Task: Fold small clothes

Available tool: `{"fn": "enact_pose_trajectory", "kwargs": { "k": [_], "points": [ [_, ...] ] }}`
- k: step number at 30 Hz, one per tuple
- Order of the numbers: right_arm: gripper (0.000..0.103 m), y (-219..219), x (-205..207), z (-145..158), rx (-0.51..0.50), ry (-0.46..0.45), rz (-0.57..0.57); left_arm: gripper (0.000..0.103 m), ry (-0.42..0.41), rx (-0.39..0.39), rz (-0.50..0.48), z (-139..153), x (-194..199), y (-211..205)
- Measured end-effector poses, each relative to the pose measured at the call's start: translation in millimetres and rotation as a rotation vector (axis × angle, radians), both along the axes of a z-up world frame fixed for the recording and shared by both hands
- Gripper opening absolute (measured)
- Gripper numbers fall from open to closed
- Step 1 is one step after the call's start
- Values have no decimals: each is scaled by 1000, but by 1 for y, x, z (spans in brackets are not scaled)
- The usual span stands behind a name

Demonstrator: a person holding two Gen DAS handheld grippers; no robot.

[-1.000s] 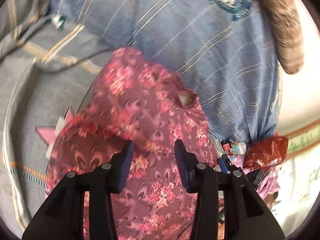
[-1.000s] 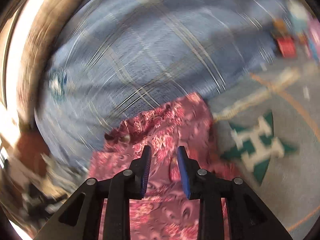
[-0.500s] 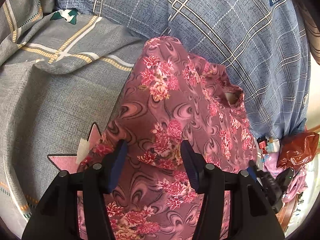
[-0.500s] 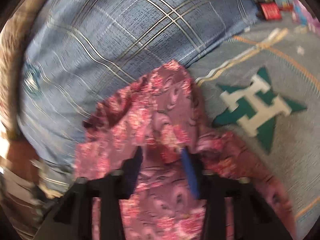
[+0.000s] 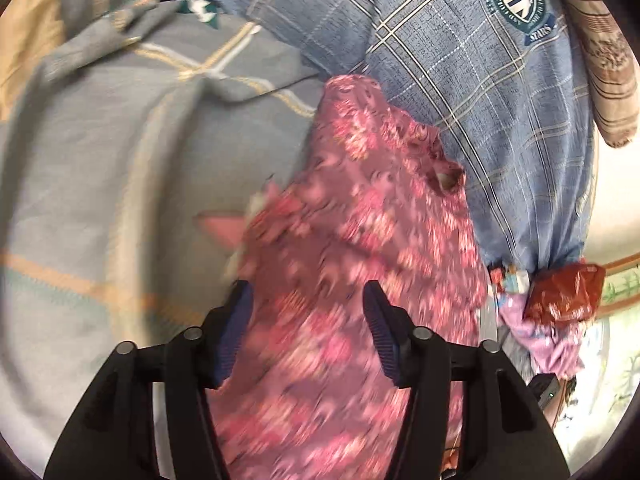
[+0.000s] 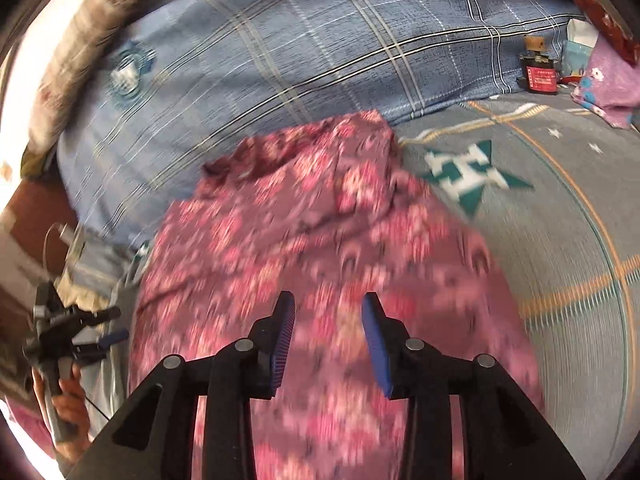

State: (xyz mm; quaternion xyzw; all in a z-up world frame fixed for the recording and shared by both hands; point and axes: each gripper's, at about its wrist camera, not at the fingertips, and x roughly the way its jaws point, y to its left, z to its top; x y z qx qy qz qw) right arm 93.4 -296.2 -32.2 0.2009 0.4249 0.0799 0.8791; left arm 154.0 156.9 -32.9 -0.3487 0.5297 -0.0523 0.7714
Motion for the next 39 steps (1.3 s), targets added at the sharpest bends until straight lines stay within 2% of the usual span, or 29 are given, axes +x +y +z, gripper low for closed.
{"fn": "enact_pose_trajectory", "kwargs": {
  "k": [5,10,12,16,18,21,25,28,31,32,35,39],
  "points": [
    [37,28,-52,-4,30,-25,112,59,44,29,-20,-2,-51,17],
    [37,46,-86,-6,42,-19,195,60,62,8,-148,-13,-97,0],
    [37,40,-94,-6,41,-20,177,61,68,17,-201,-20,-110,-12],
    [37,2,-106,-3,23,-17,71,61,84,68,-275,-32,-124,-34],
    [38,-27,-116,-2,-4,-9,-6,65,54,99,-287,-28,-129,-39],
    [47,-68,-131,-5,-31,25,-96,69,50,110,-307,-28,-131,-45],
    [47,-108,-144,-21,5,75,-152,75,45,127,-325,-28,-133,-51],
    [47,-121,-147,-34,14,96,-175,84,43,134,-324,-29,-134,-54],
    [49,-124,-147,-48,86,126,-126,85,40,195,-317,-28,-137,-63],
    [52,-122,-148,-48,93,110,-103,85,39,223,-317,-27,-138,-68],
    [53,-112,-148,-50,142,103,-9,85,35,280,-328,-28,-144,-81],
    [53,-94,-150,-48,83,94,83,85,30,350,-356,-29,-150,-97]
  ]
}}
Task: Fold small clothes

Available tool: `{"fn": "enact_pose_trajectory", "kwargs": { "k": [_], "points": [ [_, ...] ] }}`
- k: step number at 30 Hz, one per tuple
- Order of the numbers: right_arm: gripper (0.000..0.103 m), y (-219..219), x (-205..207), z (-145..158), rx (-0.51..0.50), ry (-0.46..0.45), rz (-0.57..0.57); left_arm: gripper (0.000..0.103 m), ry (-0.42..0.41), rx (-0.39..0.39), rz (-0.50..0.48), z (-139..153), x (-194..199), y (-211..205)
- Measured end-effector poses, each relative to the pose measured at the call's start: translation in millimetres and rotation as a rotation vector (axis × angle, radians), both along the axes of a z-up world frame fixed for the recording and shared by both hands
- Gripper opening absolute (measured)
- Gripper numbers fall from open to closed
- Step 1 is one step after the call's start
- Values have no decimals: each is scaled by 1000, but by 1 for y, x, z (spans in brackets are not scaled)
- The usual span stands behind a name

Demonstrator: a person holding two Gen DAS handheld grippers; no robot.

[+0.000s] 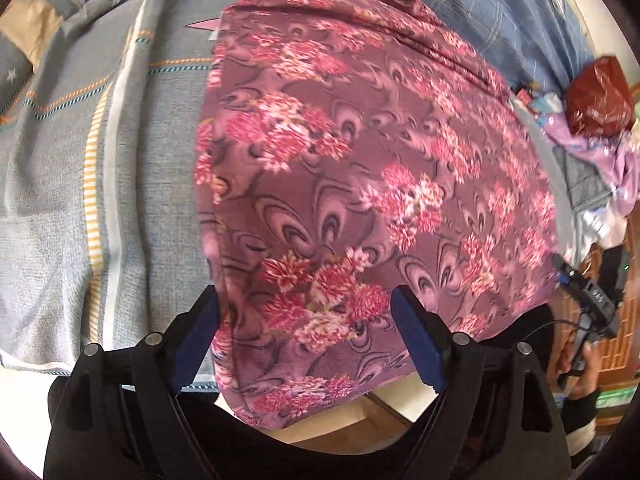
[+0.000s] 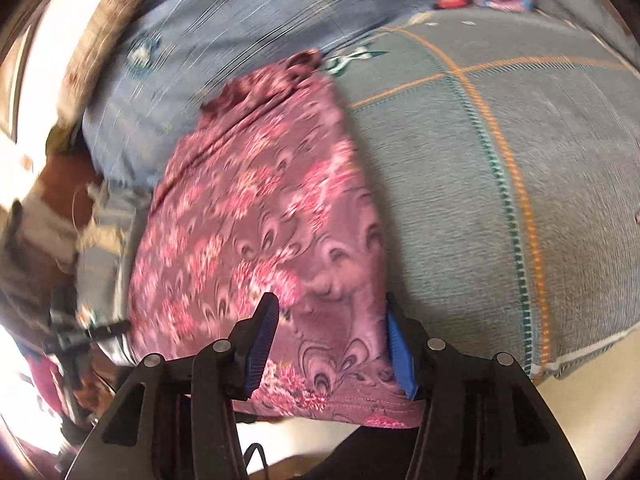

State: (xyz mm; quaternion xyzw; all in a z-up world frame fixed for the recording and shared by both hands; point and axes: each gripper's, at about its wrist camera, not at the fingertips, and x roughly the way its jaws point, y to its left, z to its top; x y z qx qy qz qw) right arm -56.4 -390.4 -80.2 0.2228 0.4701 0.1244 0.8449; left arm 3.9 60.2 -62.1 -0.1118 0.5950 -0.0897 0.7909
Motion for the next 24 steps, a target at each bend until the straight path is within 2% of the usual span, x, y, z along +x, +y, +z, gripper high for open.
{"fn": "enact_pose_trajectory", "kwargs": {
  "k": [5,9,12,13,14,15,16,18,20,22,24],
  "points": [
    [53,8,0,-2,-21,-8,34,85,-5,60,-34,-1,-2,-12],
    [53,11,-1,-2,-43,-22,44,88,-3,44,-35,-2,-1,-11],
    [49,18,-2,-1,-113,-35,61,88,-12,17,-44,-1,-2,-11],
    [41,21,-2,-1,-148,-37,67,88,-17,-15,-51,0,-2,-10],
    [22,25,-2,0,-201,-37,69,84,-20,-72,-58,1,-2,-8],
    [11,26,-1,0,-232,-31,74,71,-20,-126,-61,1,-3,-6],
    [7,25,0,-1,-224,-14,86,64,-13,-195,-61,0,-2,-2],
    [7,19,2,0,-182,2,74,51,-4,-270,-40,-2,0,5],
    [7,13,3,0,-122,13,68,47,16,-363,3,-8,3,19],
    [8,7,4,-2,-64,31,64,47,38,-415,33,-12,5,30],
    [12,2,6,-5,-15,44,62,49,47,-412,39,-13,4,36]
  ]
}}
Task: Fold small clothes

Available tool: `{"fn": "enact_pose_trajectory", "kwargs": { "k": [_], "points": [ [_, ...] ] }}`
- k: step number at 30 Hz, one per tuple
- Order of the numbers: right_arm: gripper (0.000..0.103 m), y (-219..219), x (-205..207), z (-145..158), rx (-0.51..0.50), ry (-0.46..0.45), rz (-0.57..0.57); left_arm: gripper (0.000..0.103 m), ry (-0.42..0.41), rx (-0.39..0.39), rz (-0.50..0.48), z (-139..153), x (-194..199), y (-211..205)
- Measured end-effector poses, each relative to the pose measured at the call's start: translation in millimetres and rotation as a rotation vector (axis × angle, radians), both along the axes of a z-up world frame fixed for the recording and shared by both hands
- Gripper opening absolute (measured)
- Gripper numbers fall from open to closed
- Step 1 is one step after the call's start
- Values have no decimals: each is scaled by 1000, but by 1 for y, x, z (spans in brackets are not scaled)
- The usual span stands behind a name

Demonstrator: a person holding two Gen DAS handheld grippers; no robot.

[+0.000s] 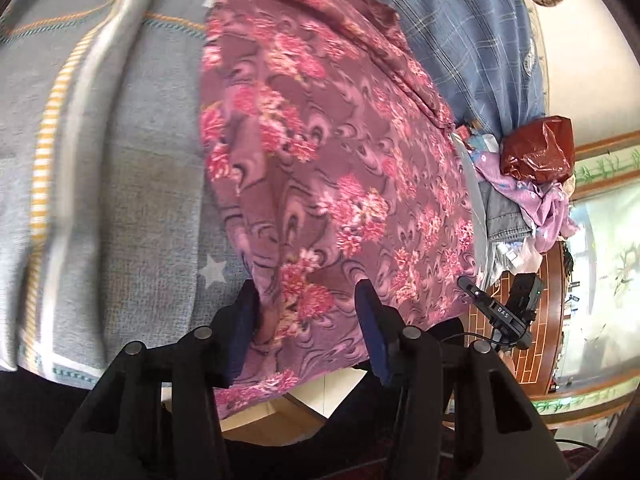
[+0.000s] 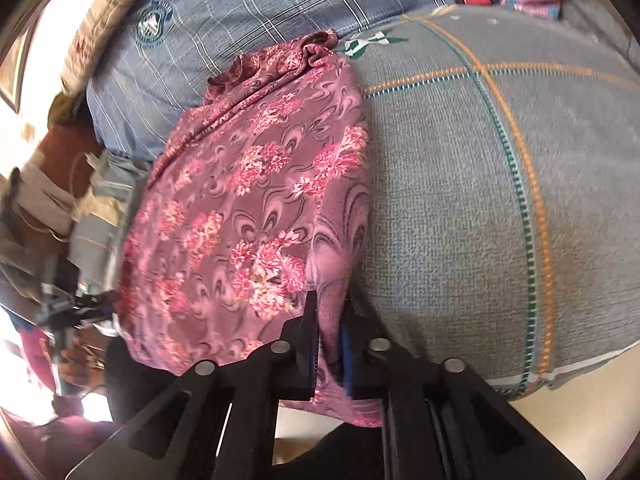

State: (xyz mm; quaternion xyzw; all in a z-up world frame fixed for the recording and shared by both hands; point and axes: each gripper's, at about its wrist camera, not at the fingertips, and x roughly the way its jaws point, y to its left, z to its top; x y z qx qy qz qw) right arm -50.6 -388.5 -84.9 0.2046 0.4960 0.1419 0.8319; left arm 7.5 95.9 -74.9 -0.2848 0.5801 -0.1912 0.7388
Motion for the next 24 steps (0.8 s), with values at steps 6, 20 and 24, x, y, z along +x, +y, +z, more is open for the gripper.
{"fn": "enact_pose_trajectory", "kwargs": {
  "k": [6,20,24],
  "points": [
    [18,1,2,-4,26,14,10,77,24,-49,-21,-2,1,-2],
    [6,-1,0,3,78,-18,8,6,34,-113,72,-2,1,6],
    [6,-7,2,12,231,-28,-1,6,-13,-165,101,14,3,14]
  ]
}}
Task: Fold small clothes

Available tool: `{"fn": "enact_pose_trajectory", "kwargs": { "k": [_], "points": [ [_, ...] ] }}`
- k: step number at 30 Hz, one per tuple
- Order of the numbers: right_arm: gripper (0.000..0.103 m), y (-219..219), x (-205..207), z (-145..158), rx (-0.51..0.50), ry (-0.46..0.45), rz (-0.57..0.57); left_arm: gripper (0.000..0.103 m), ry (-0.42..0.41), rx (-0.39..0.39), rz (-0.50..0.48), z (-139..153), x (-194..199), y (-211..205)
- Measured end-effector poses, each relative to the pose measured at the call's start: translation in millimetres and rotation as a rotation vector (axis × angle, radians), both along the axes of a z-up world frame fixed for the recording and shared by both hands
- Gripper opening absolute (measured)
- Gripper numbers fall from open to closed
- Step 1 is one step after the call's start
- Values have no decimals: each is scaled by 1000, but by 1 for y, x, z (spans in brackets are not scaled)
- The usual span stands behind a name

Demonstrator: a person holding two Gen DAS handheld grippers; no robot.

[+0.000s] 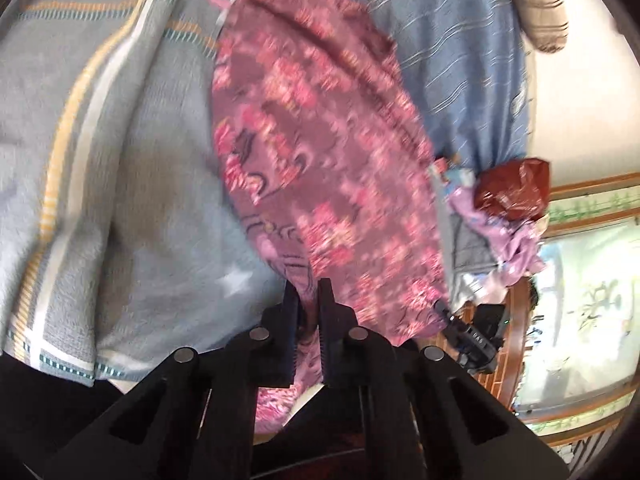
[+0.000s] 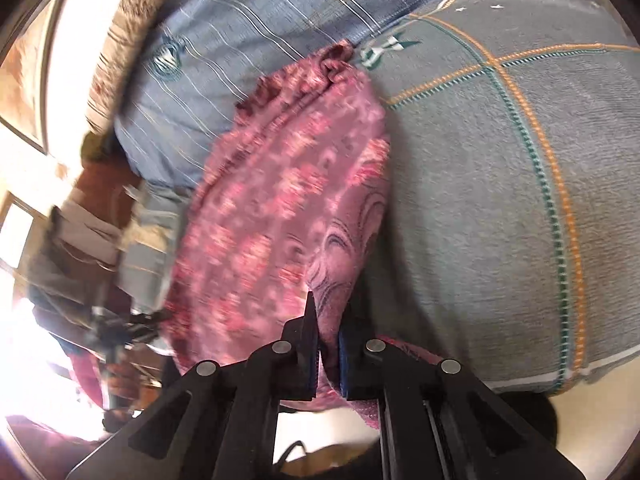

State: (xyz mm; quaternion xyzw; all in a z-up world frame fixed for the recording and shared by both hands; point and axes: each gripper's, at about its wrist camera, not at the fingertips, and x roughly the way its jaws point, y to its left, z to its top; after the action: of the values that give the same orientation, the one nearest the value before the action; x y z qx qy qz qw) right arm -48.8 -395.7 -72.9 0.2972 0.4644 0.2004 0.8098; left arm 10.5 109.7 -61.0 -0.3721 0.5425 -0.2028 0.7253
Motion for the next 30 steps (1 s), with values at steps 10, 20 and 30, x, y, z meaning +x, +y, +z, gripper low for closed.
{"fn": "enact_pose_trajectory", "kwargs": {
  "k": [10,20,30],
  "points": [
    [6,2,32,21,278,-33,-13,6,-115,-131,68,37,34,11],
    [6,11,109,38,405,-99,-39,6,-153,-147,124,49,95,33],
    [6,15,226,38,505,-134,-117,6,-183,-143,202,49,187,46]
  ]
}}
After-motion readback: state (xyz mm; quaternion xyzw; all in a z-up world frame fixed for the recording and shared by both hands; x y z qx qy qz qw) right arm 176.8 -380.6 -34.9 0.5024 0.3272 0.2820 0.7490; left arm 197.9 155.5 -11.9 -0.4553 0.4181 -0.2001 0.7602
